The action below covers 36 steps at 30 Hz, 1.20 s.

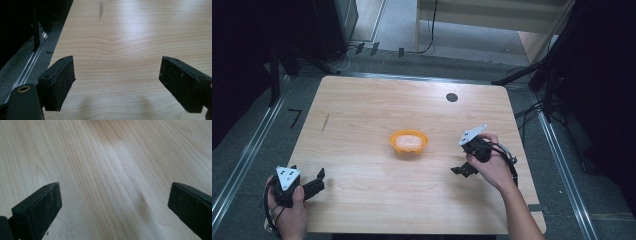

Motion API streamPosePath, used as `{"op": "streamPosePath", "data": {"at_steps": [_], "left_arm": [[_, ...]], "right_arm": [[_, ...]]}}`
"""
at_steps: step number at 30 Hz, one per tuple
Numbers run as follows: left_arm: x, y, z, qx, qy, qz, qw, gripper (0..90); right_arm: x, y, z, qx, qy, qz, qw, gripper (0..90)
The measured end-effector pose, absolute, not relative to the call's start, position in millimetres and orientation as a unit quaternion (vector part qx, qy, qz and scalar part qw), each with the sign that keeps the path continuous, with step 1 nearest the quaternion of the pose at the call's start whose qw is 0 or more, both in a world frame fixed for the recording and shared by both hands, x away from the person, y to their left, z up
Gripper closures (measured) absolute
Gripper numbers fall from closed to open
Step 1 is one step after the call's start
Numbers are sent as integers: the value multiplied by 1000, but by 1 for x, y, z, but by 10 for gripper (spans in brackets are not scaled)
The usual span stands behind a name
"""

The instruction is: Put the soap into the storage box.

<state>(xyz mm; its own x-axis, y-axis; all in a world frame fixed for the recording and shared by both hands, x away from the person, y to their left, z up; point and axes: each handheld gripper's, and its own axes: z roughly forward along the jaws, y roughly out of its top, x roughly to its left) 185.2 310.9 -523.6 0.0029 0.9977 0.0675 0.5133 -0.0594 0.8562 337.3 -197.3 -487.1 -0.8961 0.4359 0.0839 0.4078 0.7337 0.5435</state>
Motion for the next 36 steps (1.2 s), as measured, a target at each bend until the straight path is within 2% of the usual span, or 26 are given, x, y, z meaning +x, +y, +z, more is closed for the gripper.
{"op": "streamPosePath", "data": {"at_steps": [23,36], "left_arm": [[185,310,-524,629,600,371,328,139],[185,310,-523,630,598,373,327,139]], "right_arm": [[292,-271,-513,309,887,340,45,0],[263,-309,-530,349,856,375,71,0]]}}
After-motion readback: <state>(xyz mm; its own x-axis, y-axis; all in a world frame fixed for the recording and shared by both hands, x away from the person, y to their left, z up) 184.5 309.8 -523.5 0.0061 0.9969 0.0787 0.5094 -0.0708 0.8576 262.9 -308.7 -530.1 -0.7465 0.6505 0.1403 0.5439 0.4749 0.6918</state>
